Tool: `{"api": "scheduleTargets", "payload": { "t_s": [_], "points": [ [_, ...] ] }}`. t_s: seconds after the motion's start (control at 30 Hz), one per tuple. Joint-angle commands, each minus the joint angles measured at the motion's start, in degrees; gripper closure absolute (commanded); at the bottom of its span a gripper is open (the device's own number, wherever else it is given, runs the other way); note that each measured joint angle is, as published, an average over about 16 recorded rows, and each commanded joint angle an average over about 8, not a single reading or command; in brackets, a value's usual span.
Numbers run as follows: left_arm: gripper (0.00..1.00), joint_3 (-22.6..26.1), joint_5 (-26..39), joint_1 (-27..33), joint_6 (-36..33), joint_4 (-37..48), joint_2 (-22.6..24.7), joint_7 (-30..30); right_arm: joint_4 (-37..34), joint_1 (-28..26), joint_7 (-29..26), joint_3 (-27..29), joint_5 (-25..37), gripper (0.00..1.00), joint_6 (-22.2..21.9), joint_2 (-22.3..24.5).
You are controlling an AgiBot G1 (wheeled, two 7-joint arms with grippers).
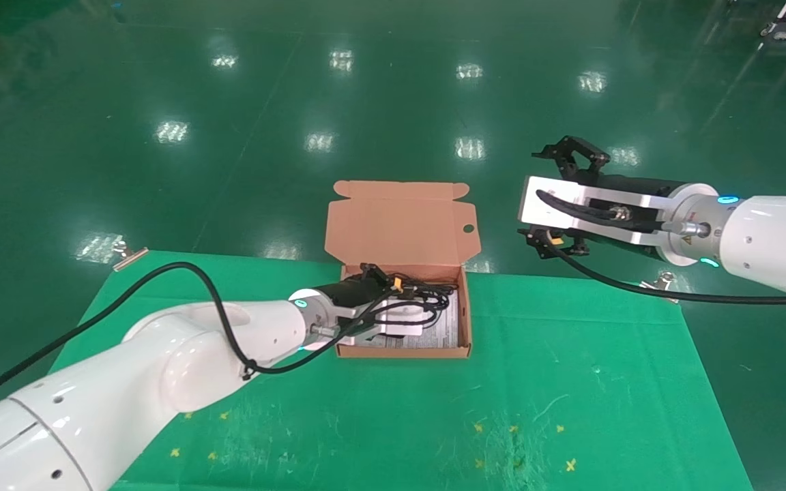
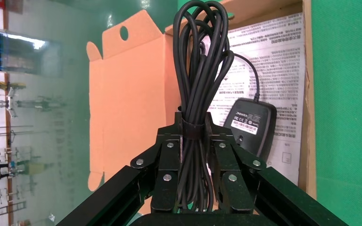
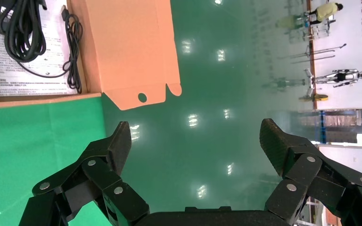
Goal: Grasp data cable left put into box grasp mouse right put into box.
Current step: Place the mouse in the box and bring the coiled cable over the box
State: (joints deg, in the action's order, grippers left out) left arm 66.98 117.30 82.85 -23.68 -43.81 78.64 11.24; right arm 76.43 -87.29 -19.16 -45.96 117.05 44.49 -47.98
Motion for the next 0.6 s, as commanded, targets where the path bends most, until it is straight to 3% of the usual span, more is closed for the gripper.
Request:
{"api": "scheduleTargets", "payload": {
  "t_s": [0.03,0.4,0.6],
  "points": [
    [0.00,0.35,-0.31,0.15,0.10,0.30,0.03,0.03,0.11,0.01,-0.06,0.00,0.16,0.00,0.05,0.01],
    [0.00,-0.62,0.02,0.13,-0.12,-1.40,-1.08,0.27,-0.45,-0.17,0.27,0.03,-0.24,0.00,-0.17,-0.16],
    [0.00,-2.28,-0.34,3.23,1.57,-2.22,-2.50,2.19,-0.81,-1.94,1.83,0.58,0.37,0.00,-1.21,-0.10]
  ]
}}
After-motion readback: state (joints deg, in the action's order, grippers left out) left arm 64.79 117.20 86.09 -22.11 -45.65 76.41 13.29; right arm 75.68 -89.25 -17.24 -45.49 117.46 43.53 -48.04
